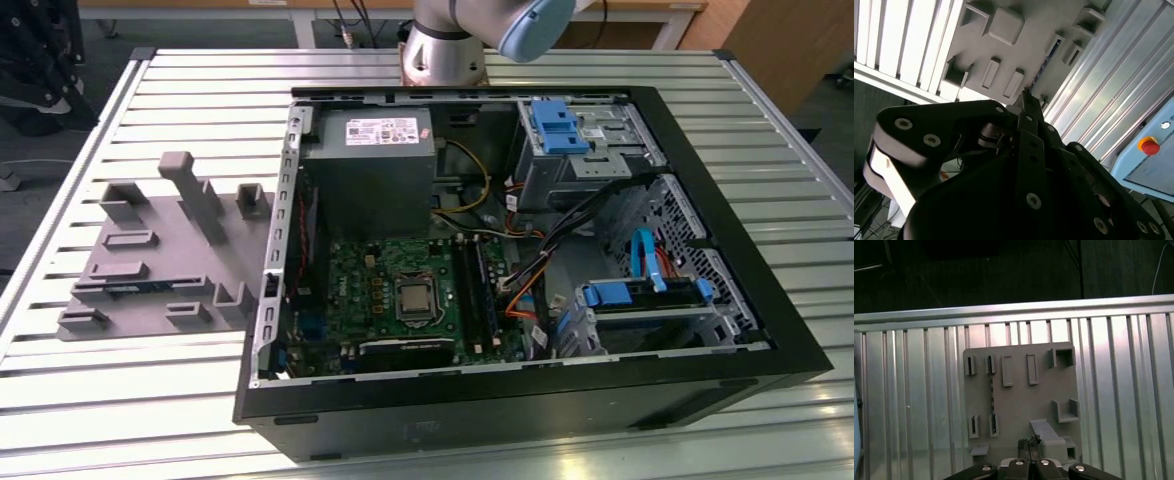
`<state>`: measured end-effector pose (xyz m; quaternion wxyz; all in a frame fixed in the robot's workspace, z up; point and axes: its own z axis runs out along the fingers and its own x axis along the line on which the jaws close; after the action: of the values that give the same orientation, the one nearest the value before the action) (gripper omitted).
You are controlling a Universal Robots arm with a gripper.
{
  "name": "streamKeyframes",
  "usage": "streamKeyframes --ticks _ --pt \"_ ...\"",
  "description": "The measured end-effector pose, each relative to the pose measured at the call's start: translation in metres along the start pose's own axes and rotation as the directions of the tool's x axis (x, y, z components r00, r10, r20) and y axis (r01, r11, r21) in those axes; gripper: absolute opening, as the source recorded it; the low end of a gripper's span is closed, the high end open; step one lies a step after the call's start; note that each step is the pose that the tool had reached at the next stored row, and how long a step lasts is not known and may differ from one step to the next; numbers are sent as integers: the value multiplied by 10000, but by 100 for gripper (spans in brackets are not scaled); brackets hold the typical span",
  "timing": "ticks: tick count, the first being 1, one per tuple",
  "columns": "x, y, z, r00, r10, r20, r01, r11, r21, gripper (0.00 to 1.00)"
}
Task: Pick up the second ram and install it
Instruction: 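Pick up the second ram and move it above second insertion slot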
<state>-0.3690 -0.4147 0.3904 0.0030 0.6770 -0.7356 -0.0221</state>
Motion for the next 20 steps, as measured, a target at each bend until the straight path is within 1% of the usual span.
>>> streamKeyframes --ticks 4,7,8,9,10,20 --pt "8 56 9 10000 -42 1 42 10000 25 11" --pt "10 60 10 10000 -67 1 67 10000 32 11" --pt "10 61 10 10000 -67 1 67 10000 33 16" --pt "10 61 9 10000 -66 1 66 10000 32 16" --pt "10 61 10 10000 -66 1 66 10000 33 24" --pt "20 73 29 10000 -68 4 68 10000 72 24"
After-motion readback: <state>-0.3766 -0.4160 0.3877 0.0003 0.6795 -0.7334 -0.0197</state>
